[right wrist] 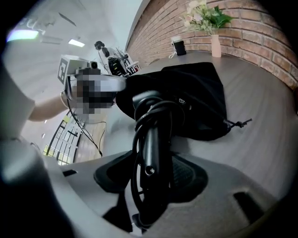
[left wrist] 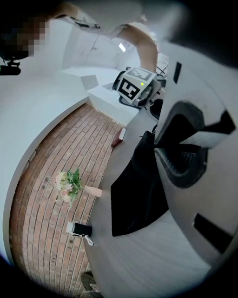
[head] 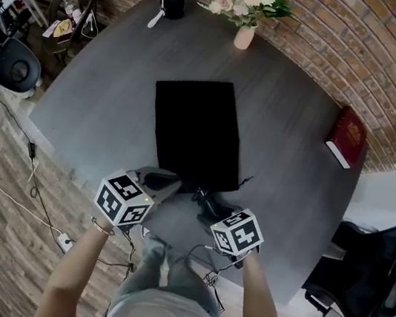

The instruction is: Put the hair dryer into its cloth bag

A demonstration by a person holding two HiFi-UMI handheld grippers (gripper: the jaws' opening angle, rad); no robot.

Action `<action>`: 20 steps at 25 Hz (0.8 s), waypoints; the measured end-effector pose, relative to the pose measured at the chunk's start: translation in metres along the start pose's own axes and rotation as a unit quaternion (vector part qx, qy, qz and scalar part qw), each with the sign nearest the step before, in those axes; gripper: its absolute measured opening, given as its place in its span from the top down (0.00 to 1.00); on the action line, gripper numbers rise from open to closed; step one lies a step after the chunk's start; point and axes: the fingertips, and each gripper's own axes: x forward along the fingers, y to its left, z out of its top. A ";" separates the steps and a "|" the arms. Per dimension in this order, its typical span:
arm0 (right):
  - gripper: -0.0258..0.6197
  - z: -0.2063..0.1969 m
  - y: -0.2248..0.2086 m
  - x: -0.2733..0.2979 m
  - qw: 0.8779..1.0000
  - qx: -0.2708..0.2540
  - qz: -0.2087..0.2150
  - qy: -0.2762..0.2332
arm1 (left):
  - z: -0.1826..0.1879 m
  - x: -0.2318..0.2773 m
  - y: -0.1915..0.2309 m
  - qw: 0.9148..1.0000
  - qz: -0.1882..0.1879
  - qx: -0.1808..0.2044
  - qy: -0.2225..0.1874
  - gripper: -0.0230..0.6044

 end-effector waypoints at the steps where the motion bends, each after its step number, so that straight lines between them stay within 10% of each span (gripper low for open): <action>1: 0.63 0.002 0.001 -0.002 1.000 0.001 -0.001 -0.010 | 0.000 0.000 -0.001 1.000 0.000 0.002 0.001 0.93; 20: 0.65 0.118 -0.009 0.002 0.968 0.098 -0.028 -0.227 | 0.022 -0.004 -0.007 0.999 -0.027 0.022 -0.017 0.93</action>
